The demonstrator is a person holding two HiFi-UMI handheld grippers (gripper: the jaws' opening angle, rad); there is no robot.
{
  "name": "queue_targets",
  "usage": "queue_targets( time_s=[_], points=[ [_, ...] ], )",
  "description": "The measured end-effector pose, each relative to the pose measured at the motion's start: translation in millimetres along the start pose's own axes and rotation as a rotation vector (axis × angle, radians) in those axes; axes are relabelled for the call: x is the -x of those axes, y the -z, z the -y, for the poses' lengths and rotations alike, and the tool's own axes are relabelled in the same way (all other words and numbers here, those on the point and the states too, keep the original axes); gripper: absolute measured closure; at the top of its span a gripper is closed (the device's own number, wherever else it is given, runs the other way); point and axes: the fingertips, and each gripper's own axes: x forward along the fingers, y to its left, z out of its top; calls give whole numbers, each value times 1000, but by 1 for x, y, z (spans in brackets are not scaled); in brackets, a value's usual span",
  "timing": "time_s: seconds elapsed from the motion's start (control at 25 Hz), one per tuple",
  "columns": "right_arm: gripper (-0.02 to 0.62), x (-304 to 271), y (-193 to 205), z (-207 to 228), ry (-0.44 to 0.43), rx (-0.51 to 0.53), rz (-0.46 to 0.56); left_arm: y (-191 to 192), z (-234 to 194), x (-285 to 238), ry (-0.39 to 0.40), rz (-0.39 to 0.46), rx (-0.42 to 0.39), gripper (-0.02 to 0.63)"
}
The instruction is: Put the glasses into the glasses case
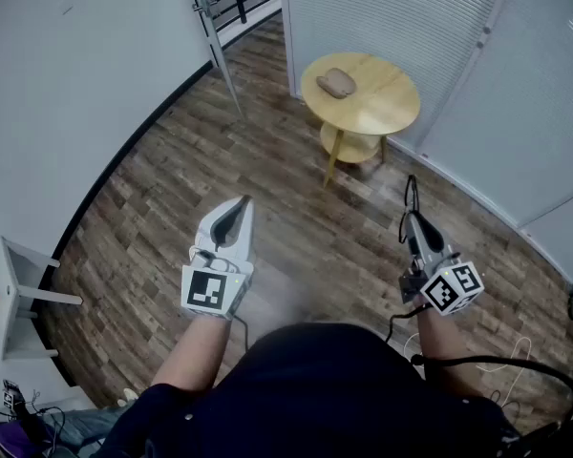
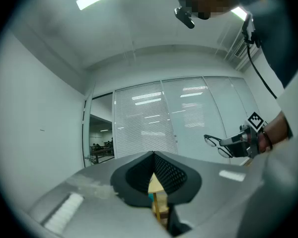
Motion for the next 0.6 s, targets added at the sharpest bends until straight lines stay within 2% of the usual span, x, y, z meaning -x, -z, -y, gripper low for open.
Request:
queue_targets(
  time_s=[0.36, 0.6],
  points=[
    [568, -9, -2, 23, -21, 3, -12, 1, 5, -21, -23, -7, -2, 604],
    [568, -8, -8, 40, -81, 5, -12, 5, 22, -37, -51, -15, -4, 604]
  ],
)
